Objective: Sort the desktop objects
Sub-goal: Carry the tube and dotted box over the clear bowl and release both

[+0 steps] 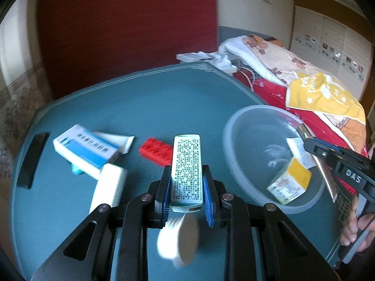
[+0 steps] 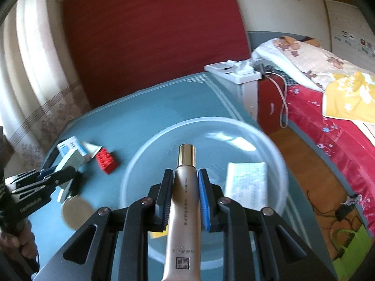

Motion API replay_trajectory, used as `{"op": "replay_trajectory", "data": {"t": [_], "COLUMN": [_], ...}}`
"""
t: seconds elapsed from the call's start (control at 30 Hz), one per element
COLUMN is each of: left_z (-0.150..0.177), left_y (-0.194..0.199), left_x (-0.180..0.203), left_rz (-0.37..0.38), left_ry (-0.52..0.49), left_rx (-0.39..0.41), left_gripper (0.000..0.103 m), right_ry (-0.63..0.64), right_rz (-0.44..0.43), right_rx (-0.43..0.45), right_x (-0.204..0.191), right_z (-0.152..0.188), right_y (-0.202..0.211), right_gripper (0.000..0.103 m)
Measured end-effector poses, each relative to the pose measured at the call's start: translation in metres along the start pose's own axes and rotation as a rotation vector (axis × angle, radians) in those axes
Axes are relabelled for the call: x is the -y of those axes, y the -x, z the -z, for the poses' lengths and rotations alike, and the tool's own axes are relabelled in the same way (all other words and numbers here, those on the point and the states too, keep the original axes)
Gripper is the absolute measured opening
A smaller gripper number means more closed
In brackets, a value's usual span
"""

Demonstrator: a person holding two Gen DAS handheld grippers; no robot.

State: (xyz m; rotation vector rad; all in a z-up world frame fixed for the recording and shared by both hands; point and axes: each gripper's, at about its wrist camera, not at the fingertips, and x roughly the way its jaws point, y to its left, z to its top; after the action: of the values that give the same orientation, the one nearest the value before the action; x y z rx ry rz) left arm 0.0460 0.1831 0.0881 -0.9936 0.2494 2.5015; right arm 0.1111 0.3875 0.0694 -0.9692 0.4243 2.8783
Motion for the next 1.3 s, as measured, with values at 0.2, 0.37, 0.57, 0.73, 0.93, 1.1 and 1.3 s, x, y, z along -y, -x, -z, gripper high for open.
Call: {"op": "replay_trajectory", "data": {"t": [0.2, 0.37, 0.57, 0.73, 0.93, 1.1, 1.3], "left_z": [-0.012, -0.016, -0.021, -0.024, -0.029, -0.032, -0.035], "left_y": [-0.017, -0.038, -0.057, -0.070, -0.078, -0.080, -0.072], "left_x": [0.033, 0.053, 0.061, 0.063, 0.066, 0.061, 0.056], "left_rz": [0.077, 0.141, 0.186, 0.218, 0.242, 0.265, 0.235], "left_ry": [-0.048, -0.060, -0.056, -0.056, -0.060, -0.011, 0.013], "left_rx": [-0.004, -0.037, -0.062, -0.078, -0.089, -0.088, -0.049], "left_gripper": [0.026, 0.026, 0.026, 0.026, 0.026, 0.069, 0.070], "right_ry": [-0.069, -0.069, -0.085, -0.094, -0.123, -0.128, -0.136], "right_rz": [0.021, 0.045, 0.054, 0.057, 0.067, 0.068, 0.068], "right_rx": [0.010, 0.016, 0.012, -0.001, -0.010, -0.029, -0.030], "right_x": [0.030, 0.039, 0.046, 0.047, 0.053, 0.054, 0.056], "right_z": [-0.006, -0.009, -0.011, -0.010, -0.008, -0.005, -0.006], "right_y": [-0.007, -0.008, -0.010, -0.014, -0.017, -0.021, -0.022], "right_gripper": [0.024, 0.024, 0.024, 0.024, 0.025, 0.025, 0.025]}}
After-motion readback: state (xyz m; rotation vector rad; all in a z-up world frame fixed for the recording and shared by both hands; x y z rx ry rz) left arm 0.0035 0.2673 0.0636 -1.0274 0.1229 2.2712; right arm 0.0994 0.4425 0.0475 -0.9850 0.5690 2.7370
